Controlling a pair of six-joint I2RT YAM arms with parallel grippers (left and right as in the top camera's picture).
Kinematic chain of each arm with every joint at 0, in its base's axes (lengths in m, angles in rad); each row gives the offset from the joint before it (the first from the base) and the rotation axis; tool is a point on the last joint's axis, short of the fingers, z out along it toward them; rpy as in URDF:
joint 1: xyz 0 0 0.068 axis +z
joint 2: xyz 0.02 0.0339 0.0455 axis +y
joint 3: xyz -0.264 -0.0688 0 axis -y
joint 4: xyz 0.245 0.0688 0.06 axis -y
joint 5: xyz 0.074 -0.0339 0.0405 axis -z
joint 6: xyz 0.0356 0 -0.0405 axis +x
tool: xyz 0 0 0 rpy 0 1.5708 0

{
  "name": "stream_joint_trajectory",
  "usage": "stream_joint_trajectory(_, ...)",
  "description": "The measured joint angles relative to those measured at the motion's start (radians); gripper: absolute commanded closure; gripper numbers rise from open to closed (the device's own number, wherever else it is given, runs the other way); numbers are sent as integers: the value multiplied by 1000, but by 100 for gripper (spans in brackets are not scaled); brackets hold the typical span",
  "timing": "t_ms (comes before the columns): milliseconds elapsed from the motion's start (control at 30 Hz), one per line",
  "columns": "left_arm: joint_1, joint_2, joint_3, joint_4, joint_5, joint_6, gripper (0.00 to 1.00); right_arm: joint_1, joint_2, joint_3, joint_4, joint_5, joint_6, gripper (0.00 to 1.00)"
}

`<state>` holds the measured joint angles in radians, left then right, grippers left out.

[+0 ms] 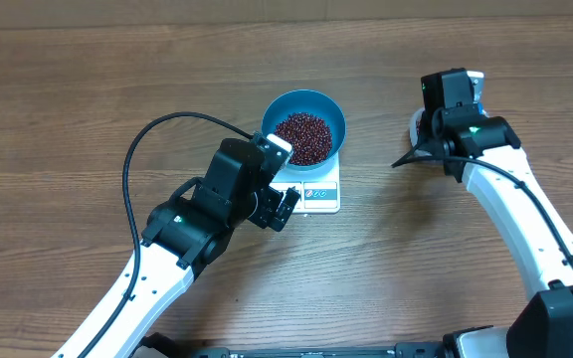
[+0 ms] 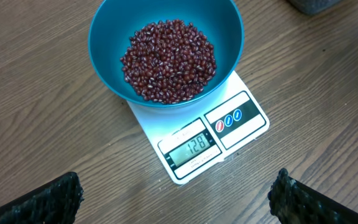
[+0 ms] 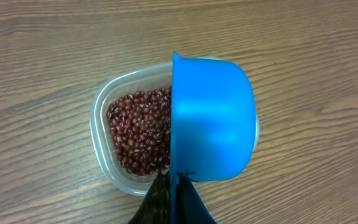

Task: Scoop item into bowl and weigh 150g on scale
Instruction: 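Carry the empty scoop with the right gripper back over the bean tub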

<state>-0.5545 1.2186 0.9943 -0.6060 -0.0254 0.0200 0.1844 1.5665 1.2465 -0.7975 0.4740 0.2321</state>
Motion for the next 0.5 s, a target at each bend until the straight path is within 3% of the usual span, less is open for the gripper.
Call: stream_joint_trajectory(500,0,0,0,0,0,0,0,0,5,-23,27,-47,0,96)
